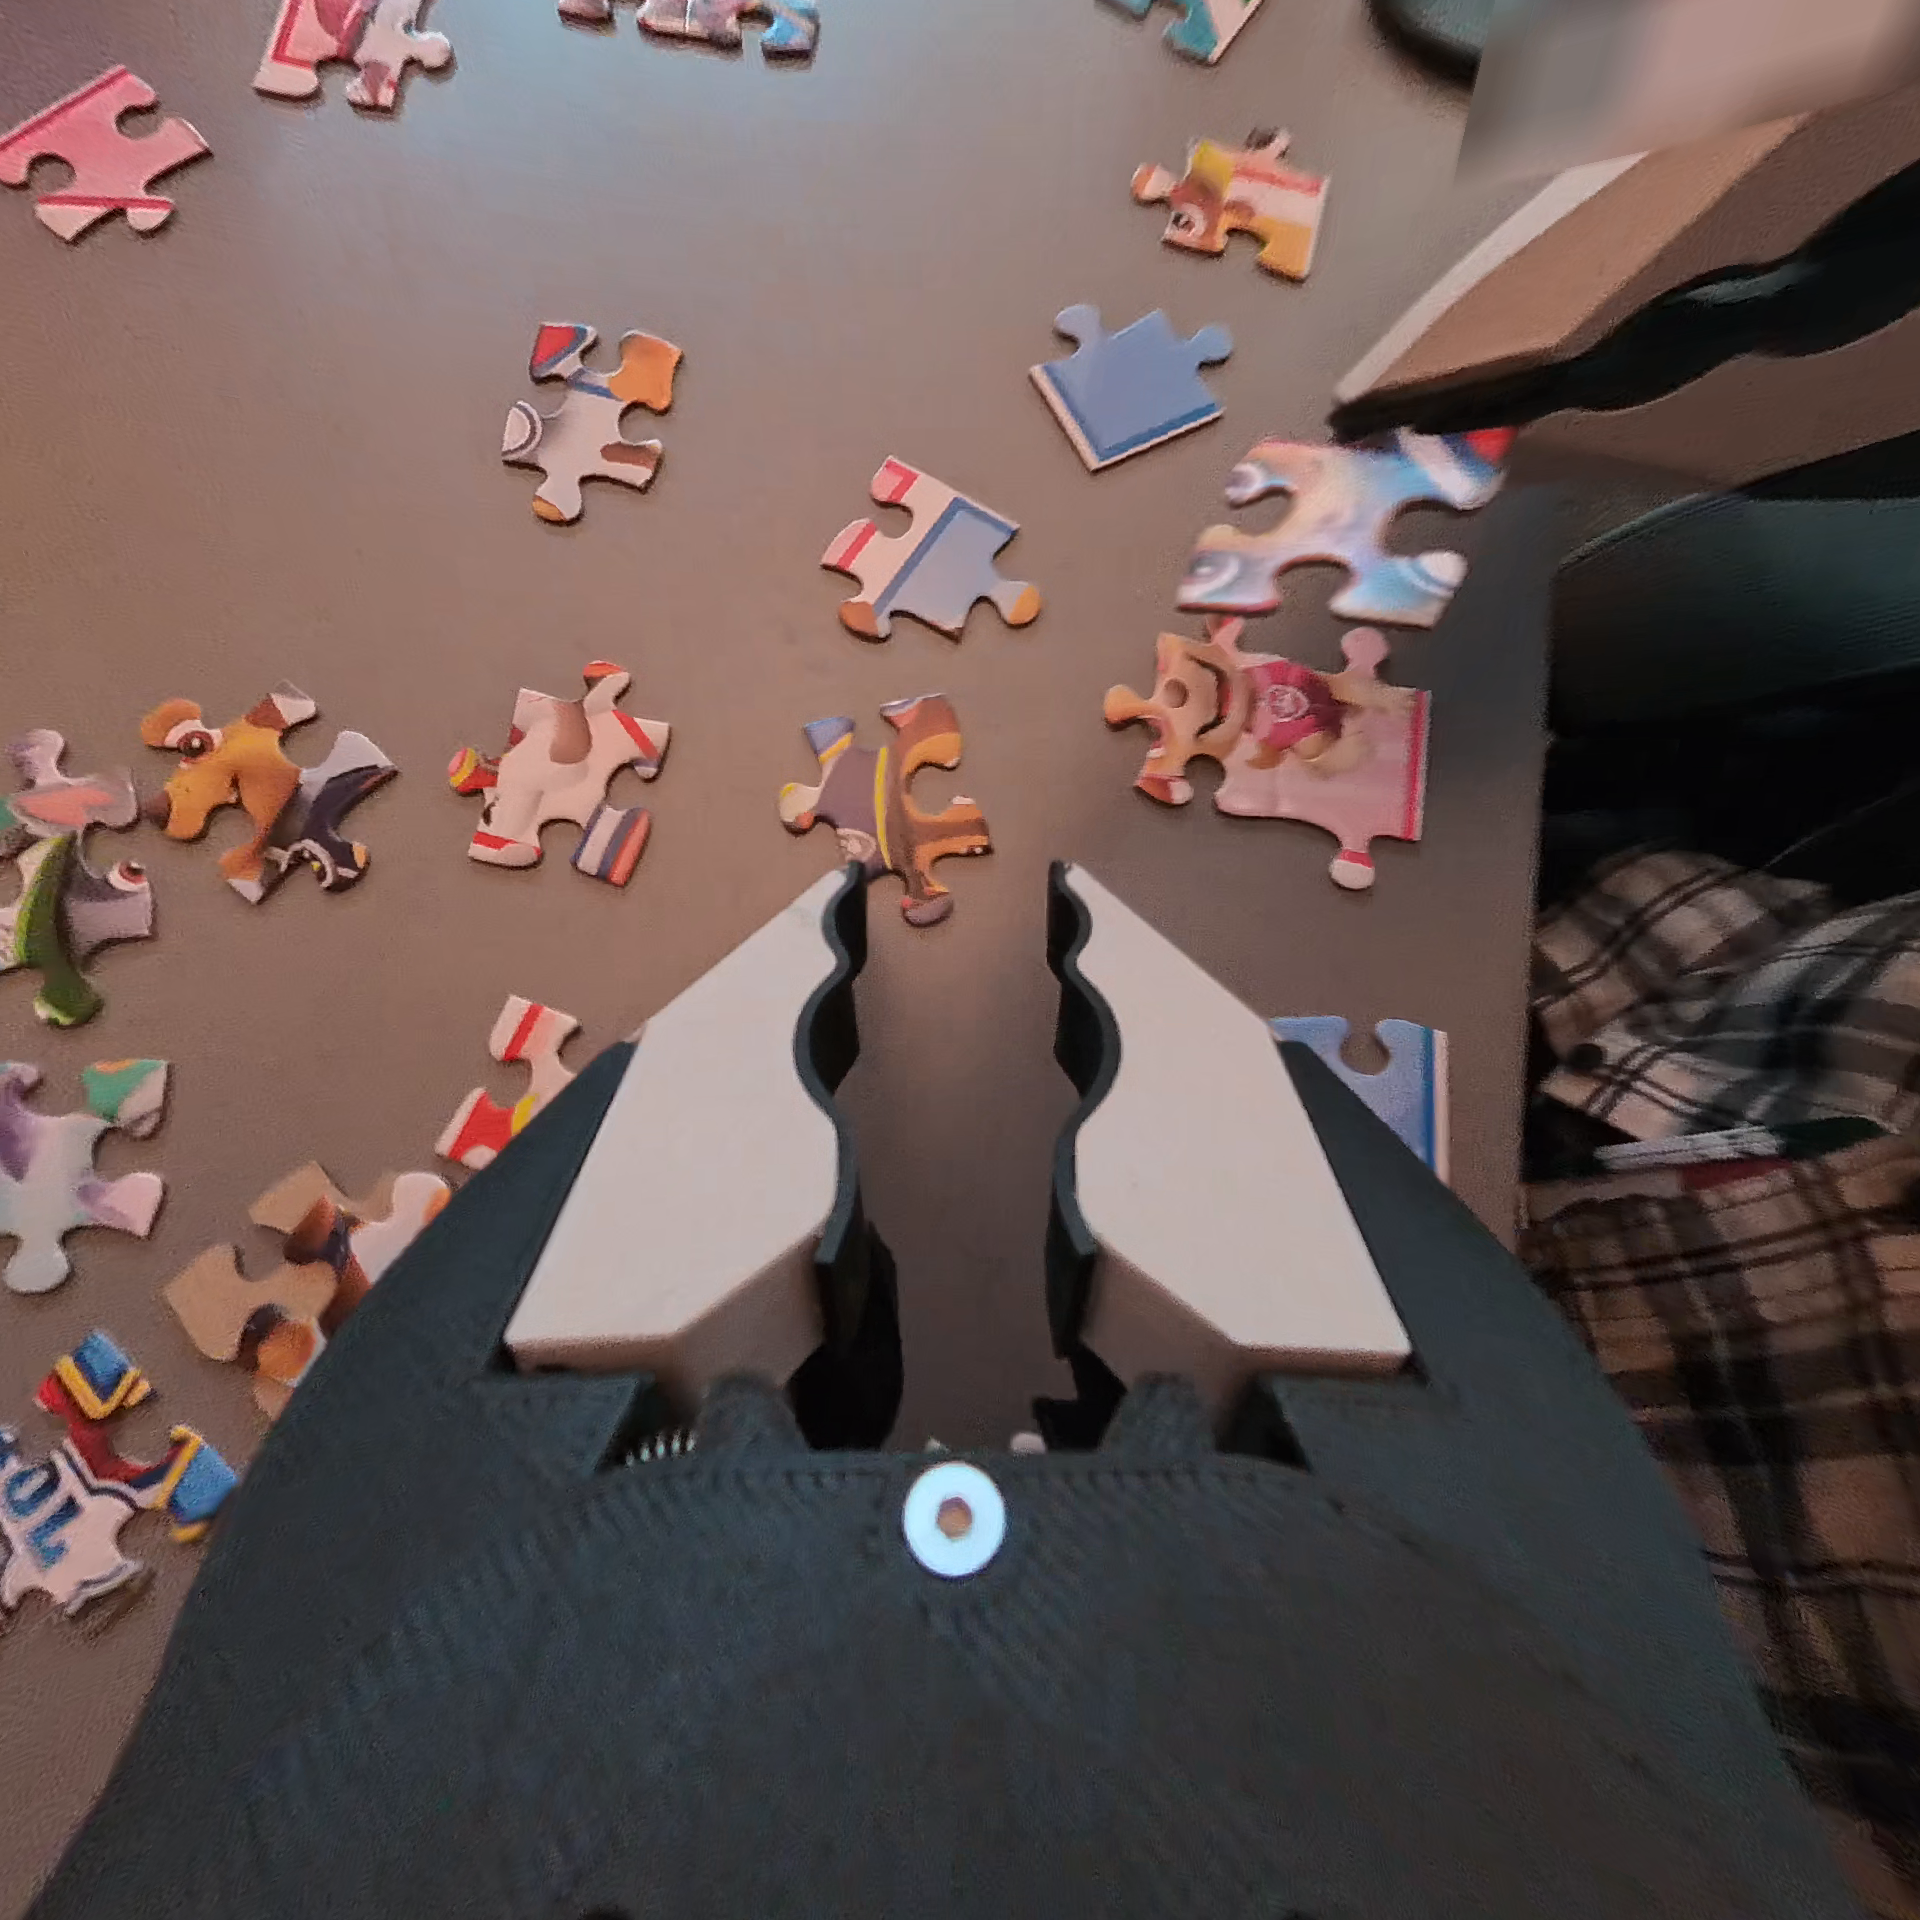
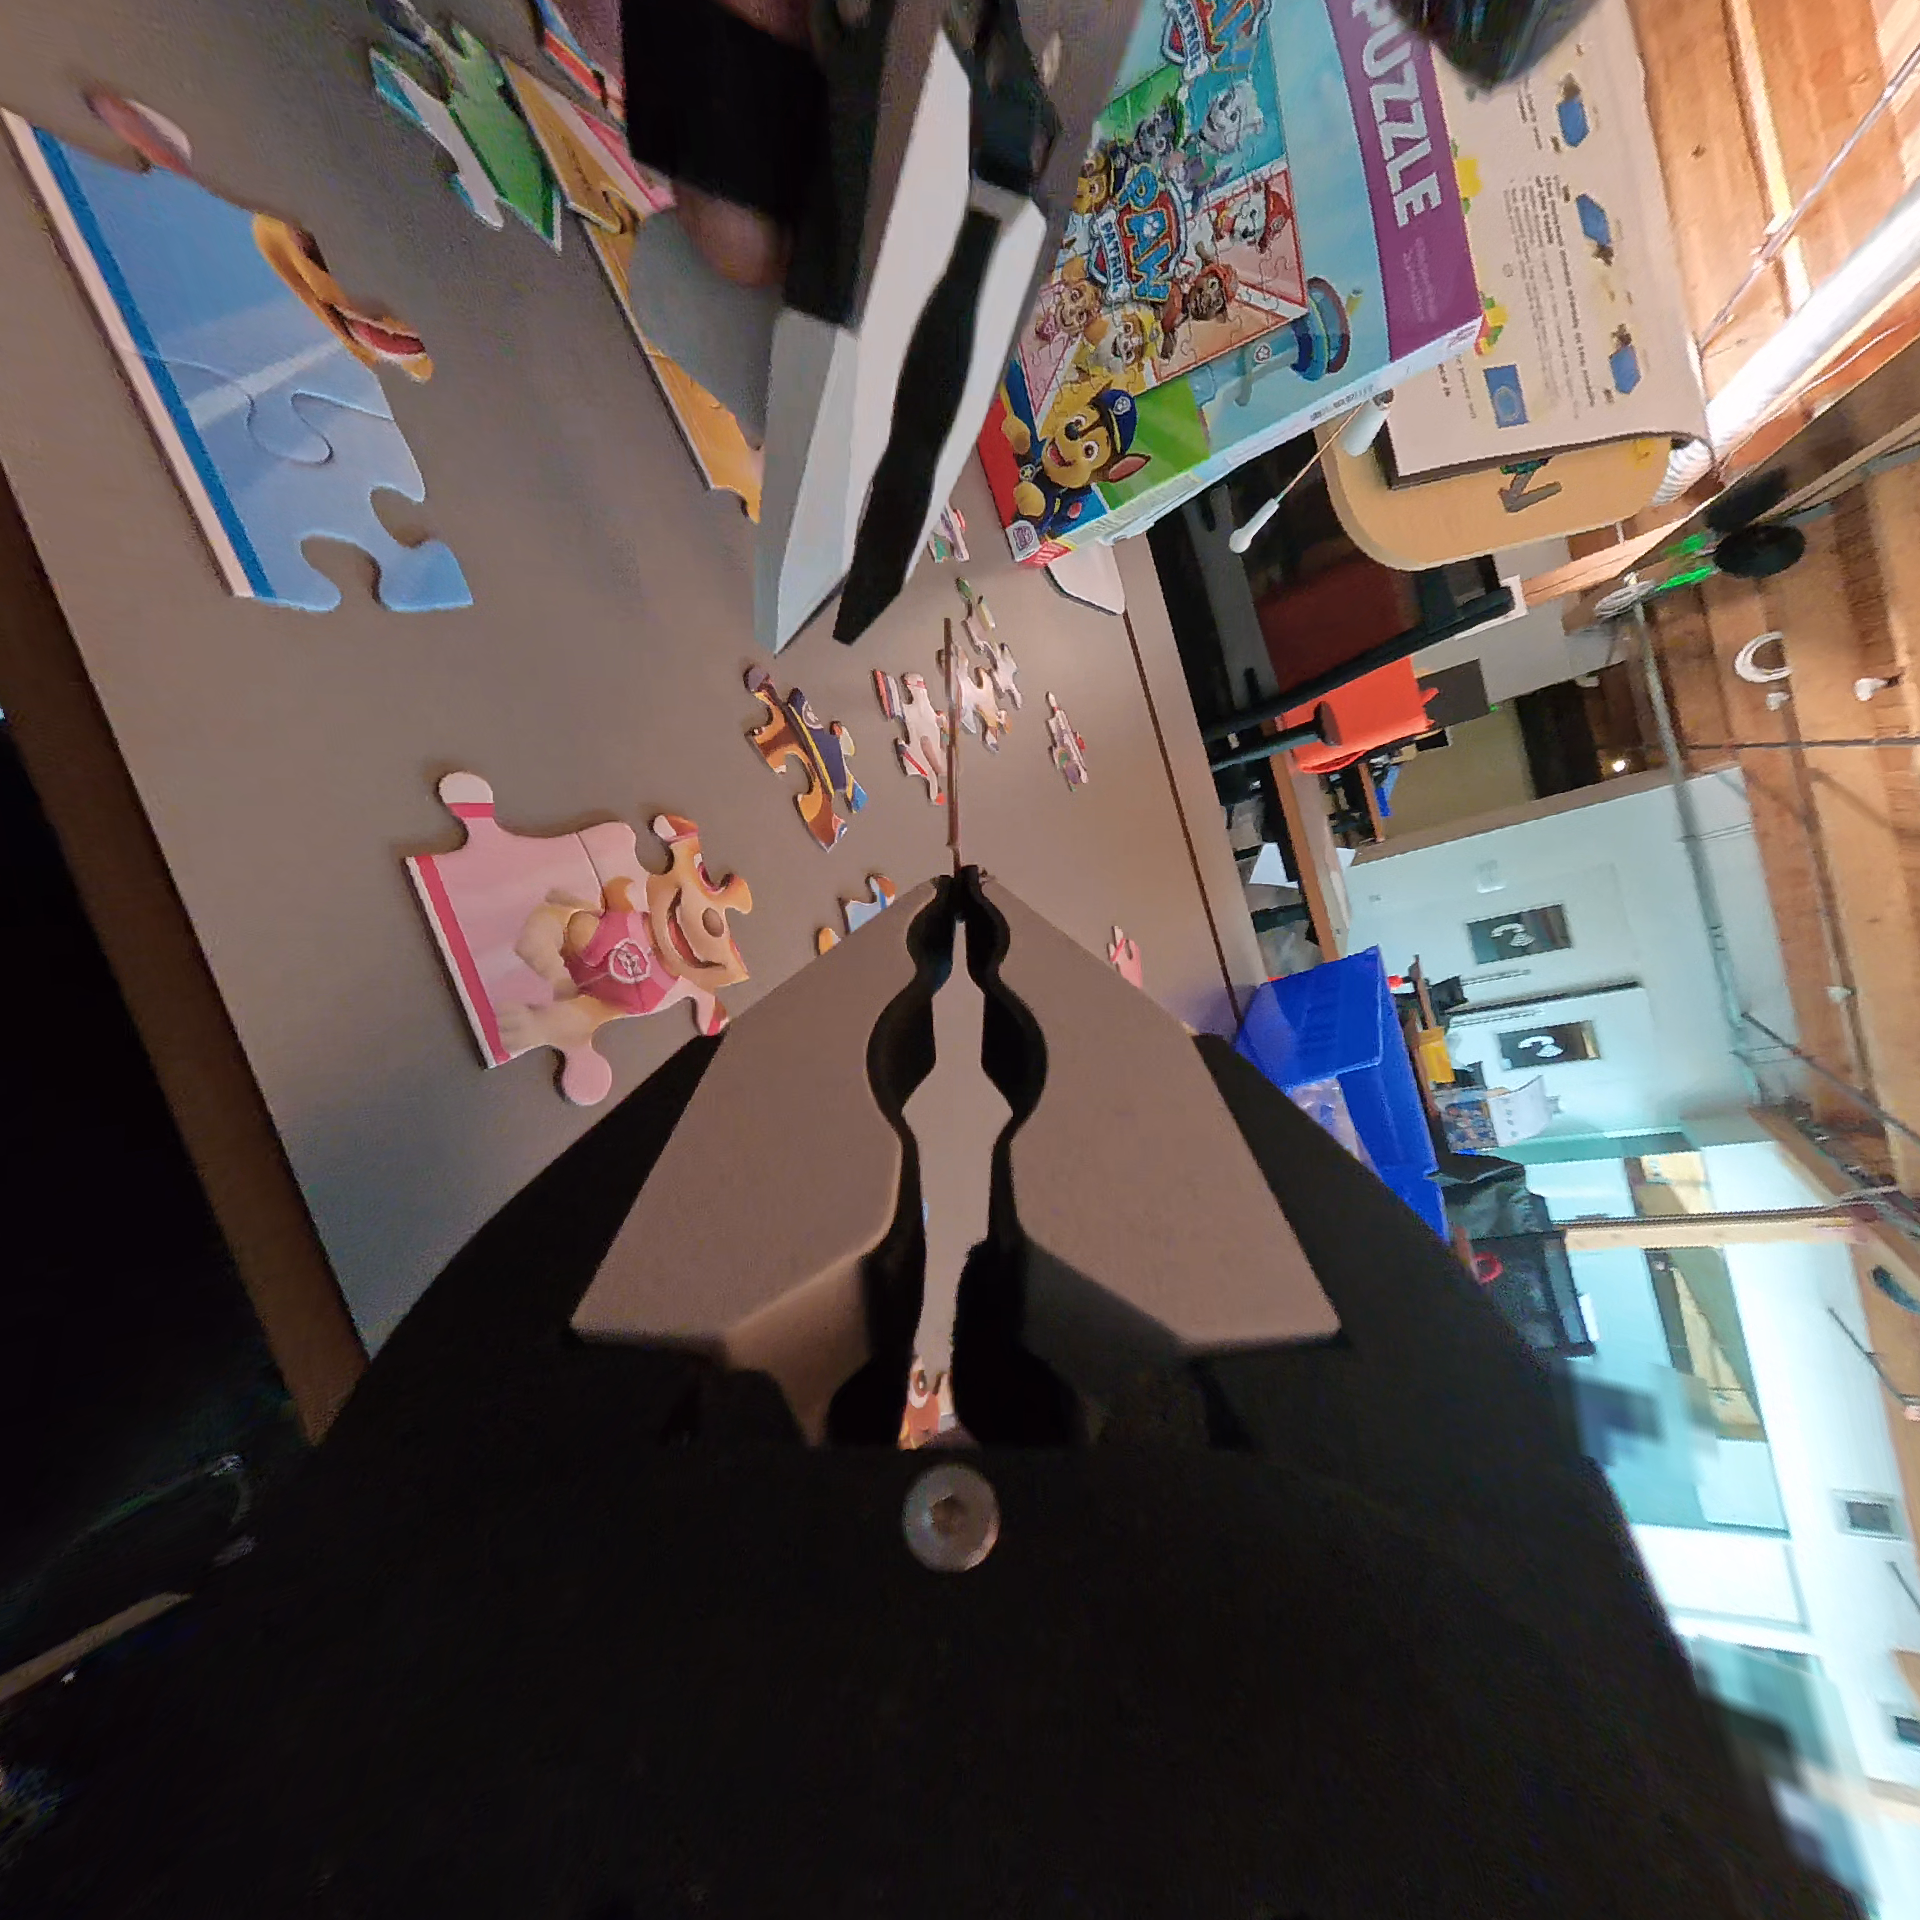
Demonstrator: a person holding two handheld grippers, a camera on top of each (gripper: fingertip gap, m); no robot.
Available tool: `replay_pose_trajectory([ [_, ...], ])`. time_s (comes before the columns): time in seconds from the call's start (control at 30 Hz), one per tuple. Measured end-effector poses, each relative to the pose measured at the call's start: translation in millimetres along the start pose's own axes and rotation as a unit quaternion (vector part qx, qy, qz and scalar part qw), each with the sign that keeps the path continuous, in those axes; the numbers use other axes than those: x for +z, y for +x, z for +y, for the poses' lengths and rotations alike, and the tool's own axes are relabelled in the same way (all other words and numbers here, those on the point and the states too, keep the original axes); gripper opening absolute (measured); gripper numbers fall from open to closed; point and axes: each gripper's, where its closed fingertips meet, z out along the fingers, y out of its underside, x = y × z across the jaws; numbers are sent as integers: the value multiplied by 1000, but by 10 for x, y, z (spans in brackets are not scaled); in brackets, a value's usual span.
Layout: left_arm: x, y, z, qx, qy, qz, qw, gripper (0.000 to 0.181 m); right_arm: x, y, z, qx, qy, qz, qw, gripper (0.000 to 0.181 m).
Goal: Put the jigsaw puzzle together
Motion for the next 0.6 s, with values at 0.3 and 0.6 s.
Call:
replay_pose_trajectory([
  [0.3, 198, -87, 91, 87, -87, -20, 992, 9, -61, 13, 183, 1, -17, 5, 1000, 0],
  [0.6, 300, -82, -14, 107, -99, -1, 989, 7, -163, 72, 445, 11, -47, 10, 999, 0],
])
